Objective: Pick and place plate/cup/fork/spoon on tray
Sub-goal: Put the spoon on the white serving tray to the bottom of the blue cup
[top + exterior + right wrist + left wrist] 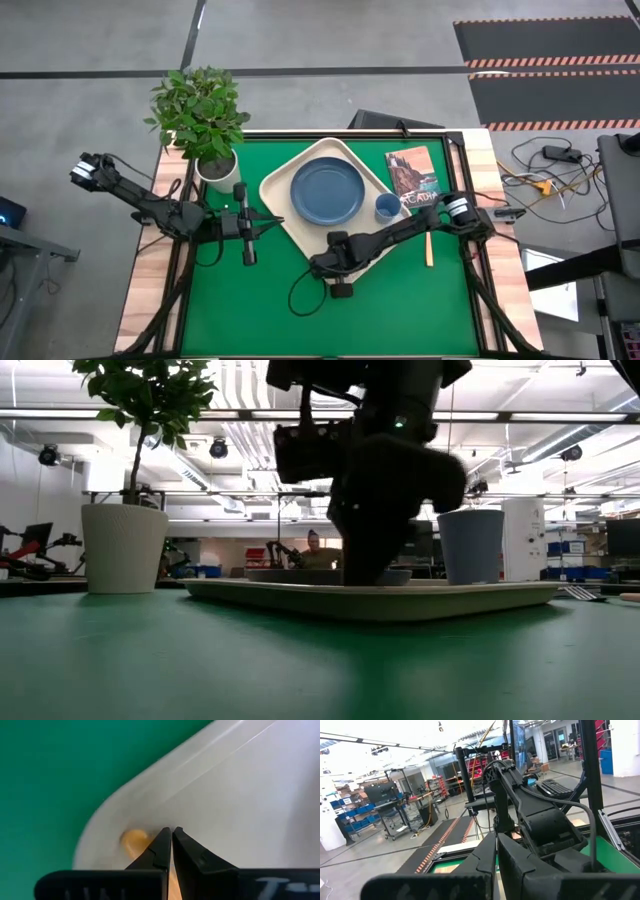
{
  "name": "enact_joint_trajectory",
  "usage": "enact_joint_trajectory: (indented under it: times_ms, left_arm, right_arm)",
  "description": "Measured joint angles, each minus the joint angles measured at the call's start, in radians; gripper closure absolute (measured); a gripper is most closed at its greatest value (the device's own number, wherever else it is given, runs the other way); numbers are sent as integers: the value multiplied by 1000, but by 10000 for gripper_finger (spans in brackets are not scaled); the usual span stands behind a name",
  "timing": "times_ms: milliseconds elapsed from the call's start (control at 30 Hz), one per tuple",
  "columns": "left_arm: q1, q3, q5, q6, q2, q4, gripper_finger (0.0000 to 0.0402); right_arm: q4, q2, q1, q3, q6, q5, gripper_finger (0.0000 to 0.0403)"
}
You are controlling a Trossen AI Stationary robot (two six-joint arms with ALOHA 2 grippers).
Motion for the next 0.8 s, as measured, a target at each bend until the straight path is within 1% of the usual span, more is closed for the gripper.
enact_joint_trajectory:
  times_ms: [100,400,567,700,800]
  left_arm:
    - [0,0,0,-1,0,0,402]
    - [0,0,0,-3,0,0,402]
    - [0,0,0,-4,0,0,402]
    - [0,-1,0,-5,0,0,402]
    - [0,-2,0,-5,0,0,402]
  right_arm:
    - [-18,-3,9,0,10,-25,394]
    - [-42,-14,25,0,48,-18,394]
    - [-52,-57,32,0,103,-18,394]
    - [-126,-135,53,0,206,-18,394]
    - [-213,-203,79,-4,322,-17,394]
